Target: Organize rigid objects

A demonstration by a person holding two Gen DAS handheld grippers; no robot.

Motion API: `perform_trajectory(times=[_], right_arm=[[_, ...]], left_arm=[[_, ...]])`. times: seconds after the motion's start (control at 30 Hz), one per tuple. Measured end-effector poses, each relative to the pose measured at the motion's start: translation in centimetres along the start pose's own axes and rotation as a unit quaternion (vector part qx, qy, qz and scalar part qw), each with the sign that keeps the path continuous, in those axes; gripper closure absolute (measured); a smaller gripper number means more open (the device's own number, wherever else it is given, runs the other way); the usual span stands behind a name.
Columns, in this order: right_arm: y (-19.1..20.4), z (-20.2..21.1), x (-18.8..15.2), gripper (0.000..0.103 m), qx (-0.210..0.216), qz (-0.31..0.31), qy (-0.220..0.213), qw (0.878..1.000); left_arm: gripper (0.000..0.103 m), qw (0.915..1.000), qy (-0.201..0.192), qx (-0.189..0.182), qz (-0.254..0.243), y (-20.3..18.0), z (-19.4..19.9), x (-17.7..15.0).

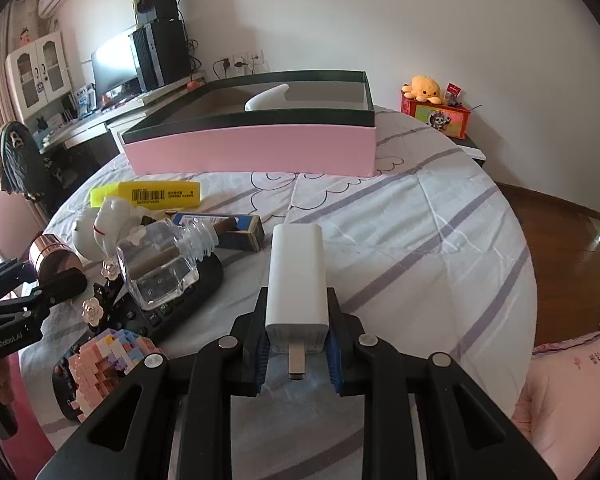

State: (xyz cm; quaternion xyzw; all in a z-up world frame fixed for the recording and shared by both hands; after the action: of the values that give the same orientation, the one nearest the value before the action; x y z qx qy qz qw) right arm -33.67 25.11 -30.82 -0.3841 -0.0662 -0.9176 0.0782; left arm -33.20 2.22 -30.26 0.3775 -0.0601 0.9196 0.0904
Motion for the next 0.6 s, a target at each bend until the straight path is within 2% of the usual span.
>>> perform_trajectory(times=[0.13, 0.2, 0.6], right_arm=[[0.5, 1.0, 0.6, 0.080, 0.006, 0.004, -0.011, 1.000], [0.8, 2.1, 1.4, 0.080, 0.006, 0.006, -0.030, 1.000], [2.9, 8.2, 6.8, 0.080, 0.009, 0.038, -0.109, 0.993]], left_arm=[[0.049, 0.9998, -0.020, 0.001, -0.001, -0.3, 1.4, 1.2], [0.049, 0.9995, -0.030, -0.001, -0.004, -0.5, 2.1, 1.9], [0.049, 0.9903, -0.137, 0.023, -0.007, -0.3, 8.5, 8.9]])
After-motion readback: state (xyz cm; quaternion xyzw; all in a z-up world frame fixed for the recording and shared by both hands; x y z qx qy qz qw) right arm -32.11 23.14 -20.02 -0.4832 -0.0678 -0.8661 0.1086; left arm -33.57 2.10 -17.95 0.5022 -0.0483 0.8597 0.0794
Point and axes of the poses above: each gripper's, at about its wrist camera, not at the fingertips, and z roughly against the way its jaws point, y to its left, x to its top, the point moved 7 cm from there along -z, roughly the way its jaws point, and after that the axes turned 2 degrees about z, right-handed, at the moved point
